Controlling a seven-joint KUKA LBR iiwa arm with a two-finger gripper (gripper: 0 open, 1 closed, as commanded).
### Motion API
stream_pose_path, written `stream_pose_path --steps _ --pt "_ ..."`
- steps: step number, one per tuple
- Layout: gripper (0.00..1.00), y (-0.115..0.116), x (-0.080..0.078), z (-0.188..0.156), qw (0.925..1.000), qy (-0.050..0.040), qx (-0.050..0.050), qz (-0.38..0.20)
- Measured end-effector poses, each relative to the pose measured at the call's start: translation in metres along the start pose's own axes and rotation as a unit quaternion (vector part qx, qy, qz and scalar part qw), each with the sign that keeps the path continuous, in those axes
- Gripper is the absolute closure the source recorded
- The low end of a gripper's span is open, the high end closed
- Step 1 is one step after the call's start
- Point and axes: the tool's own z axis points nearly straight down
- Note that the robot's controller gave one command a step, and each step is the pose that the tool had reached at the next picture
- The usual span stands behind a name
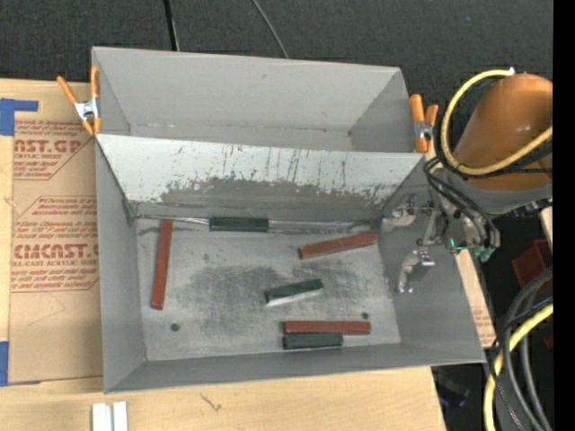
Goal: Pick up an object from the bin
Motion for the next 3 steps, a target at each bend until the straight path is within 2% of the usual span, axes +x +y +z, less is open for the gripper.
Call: stream_pose_path --steps 1,2,3 --pt "0.00 0.015 -0.020 0.050 0.9999 -0.0042 0.000 0.012" --pt "0.00 0.045 -0.020 0.116 1.0000 -0.0014 0.000 0.009" --pt "0.00 0.053 -0.048 0.136 0.9995 0.0027 -0.001 0.030"
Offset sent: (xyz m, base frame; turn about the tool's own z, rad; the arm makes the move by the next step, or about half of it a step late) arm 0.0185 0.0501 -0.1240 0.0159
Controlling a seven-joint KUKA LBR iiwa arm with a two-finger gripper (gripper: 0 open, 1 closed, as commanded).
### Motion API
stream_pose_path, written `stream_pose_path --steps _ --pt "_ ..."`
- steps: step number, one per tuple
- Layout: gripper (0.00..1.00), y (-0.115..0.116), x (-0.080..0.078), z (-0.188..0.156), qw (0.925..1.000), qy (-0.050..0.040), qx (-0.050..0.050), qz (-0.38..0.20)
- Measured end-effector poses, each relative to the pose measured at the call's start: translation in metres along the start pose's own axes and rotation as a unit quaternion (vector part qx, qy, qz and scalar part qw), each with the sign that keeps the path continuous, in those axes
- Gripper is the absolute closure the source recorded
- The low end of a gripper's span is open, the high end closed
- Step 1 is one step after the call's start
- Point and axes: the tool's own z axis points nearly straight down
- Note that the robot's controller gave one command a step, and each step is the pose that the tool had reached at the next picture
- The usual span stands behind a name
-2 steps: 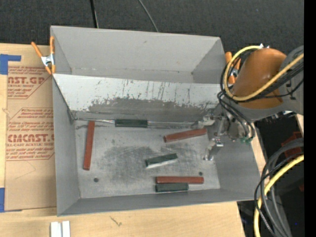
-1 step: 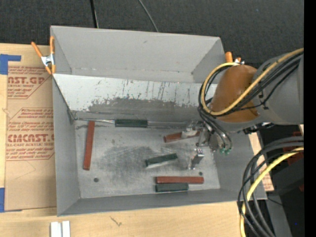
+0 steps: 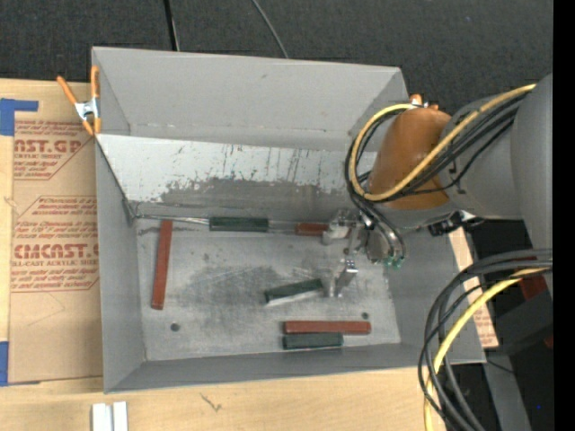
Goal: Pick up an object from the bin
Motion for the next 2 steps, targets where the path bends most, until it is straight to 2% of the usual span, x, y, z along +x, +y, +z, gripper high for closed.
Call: stream_pose_path --steps 1,2 --pt "1.00 0.0893 0.0428 -0.0007 0.9990 -0.0075 0.001 -0.044" --pt "0.00 0.0896 0.0443 0.0021 0.9990 -0.0067 0.001 -0.044"
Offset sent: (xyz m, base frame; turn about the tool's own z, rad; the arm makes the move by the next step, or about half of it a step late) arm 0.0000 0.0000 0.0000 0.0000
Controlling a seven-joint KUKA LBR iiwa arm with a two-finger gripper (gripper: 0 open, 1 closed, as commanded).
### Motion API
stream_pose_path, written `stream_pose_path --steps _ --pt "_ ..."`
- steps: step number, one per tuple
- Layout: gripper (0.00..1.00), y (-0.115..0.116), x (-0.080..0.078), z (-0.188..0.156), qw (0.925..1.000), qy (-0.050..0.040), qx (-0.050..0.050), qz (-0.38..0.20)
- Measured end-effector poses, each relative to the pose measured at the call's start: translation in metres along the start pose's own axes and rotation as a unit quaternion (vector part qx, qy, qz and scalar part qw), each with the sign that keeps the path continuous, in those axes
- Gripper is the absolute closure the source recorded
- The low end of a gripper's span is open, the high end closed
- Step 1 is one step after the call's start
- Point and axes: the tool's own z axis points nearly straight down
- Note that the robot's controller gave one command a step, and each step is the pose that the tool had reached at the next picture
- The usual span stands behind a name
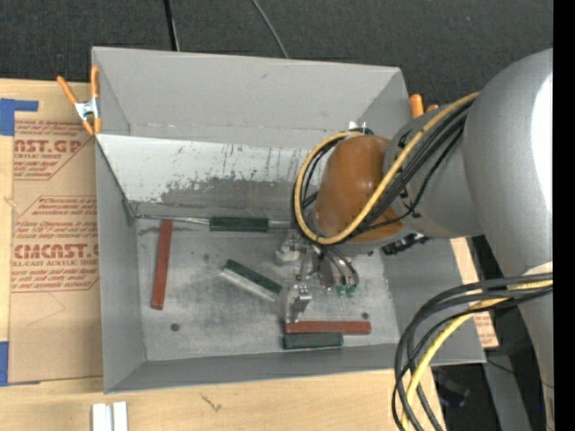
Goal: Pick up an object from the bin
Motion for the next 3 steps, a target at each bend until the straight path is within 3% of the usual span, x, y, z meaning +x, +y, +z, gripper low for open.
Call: stream_pose_path --steps 1,2,3 --pt "0.00 0.000 0.000 0.000 1.0000 -0.0001 0.000 0.000" --pt "1.00 0.089 0.018 -0.002 0.9993 0.0015 -0.001 0.039" --pt "1.00 0.089 0.018 -0.002 0.9993 0.0015 -0.001 0.039"
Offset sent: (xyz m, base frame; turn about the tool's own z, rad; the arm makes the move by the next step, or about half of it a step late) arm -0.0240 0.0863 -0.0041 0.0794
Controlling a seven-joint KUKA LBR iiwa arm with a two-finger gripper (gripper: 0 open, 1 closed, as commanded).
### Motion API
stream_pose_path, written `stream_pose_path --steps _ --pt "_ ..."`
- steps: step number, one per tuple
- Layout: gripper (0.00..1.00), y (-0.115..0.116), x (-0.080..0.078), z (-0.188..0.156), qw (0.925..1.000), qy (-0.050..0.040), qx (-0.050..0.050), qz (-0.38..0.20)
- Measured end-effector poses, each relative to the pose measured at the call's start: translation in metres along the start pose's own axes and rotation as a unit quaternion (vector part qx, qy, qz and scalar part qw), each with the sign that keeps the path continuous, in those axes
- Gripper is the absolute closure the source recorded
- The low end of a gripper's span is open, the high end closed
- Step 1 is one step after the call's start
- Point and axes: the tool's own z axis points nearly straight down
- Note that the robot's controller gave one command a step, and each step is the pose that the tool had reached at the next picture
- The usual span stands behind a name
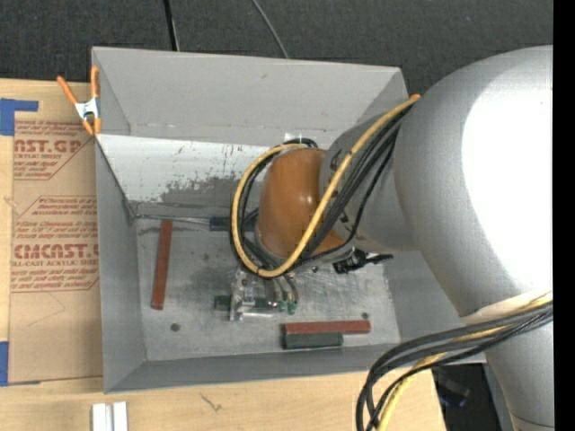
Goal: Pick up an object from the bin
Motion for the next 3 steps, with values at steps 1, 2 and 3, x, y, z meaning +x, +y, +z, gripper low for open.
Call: stream_pose_path --steps 1,2,3 --pt "1.00 0.0116 -0.0125 -0.1104 1.0000 0.0026 0.001 0.001" --pt "0.00 0.0116 -0.0125 -0.1104 1.0000 0.0026 0.002 0.001" --pt "1.00 0.0116 -0.0125 -0.1103 1.0000 0.0027 0.002 0.001"
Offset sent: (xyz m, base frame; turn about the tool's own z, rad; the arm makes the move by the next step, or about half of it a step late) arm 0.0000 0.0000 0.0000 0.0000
